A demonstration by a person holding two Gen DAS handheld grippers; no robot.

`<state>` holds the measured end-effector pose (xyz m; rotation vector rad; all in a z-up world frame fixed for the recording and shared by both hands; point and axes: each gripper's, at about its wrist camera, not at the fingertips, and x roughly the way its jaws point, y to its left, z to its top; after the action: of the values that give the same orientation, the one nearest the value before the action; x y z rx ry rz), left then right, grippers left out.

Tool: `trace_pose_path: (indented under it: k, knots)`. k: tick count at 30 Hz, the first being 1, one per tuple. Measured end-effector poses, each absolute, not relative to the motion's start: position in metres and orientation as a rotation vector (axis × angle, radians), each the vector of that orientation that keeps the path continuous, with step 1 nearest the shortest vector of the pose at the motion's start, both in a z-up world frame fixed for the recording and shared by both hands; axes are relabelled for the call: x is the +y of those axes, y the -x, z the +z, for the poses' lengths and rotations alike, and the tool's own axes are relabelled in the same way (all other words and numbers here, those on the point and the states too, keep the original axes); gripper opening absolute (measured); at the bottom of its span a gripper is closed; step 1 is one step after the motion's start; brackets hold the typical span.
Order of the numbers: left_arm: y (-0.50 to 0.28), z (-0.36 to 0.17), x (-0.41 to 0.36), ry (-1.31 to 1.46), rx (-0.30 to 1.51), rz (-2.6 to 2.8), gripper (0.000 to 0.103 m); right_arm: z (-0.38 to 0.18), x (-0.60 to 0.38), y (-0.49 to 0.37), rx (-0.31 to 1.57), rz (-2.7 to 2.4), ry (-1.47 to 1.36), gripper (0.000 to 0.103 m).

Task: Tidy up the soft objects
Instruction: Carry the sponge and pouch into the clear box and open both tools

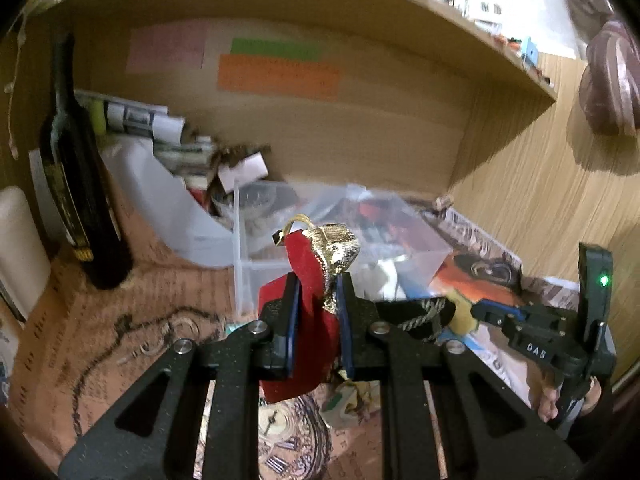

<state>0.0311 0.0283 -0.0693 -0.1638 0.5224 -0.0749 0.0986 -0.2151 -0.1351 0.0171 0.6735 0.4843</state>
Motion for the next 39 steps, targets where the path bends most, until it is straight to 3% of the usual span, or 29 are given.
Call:
trace_pose_path:
  k: [6,8,9,10,18,21,24,31,39]
  knots:
    - [-0.040,-0.051,0.033,0.141,0.472,-0.051,0.017,-0.132,-0.219,-0.100,0.668,0.460,-0.004,0.012]
    - [-0.044,-0.045,0.035,0.136,0.460,-0.044,0.017,-0.135,-0.219,-0.104,0.695,0.446,-0.003,0.035]
    - [-0.046,-0.042,0.036,0.135,0.456,-0.041,0.017,-0.137,-0.219,-0.107,0.712,0.454,-0.012,0.059]
    - [-0.049,-0.040,0.038,0.134,0.449,-0.040,0.017,-0.139,-0.220,-0.109,0.717,0.462,-0.027,0.069]
    - [-0.067,-0.023,0.040,0.094,0.408,-0.029,0.017,-0.153,-0.209,-0.132,0.781,0.467,0.001,0.069]
    - [-0.077,-0.020,0.041,0.089,0.411,-0.027,0.017,-0.166,-0.208,-0.143,0.833,0.471,0.003,0.044]
    - [-0.090,-0.018,0.042,0.080,0.415,-0.024,0.017,-0.165,-0.209,-0.141,0.814,0.466,0.009,0.037]
    - [-0.127,-0.018,0.046,0.066,0.454,-0.037,0.017,-0.123,-0.214,-0.137,0.666,0.462,-0.005,0.037]
    - [-0.178,-0.045,0.052,0.079,0.620,-0.064,0.017,-0.075,-0.190,-0.160,0.522,0.495,0.025,0.037]
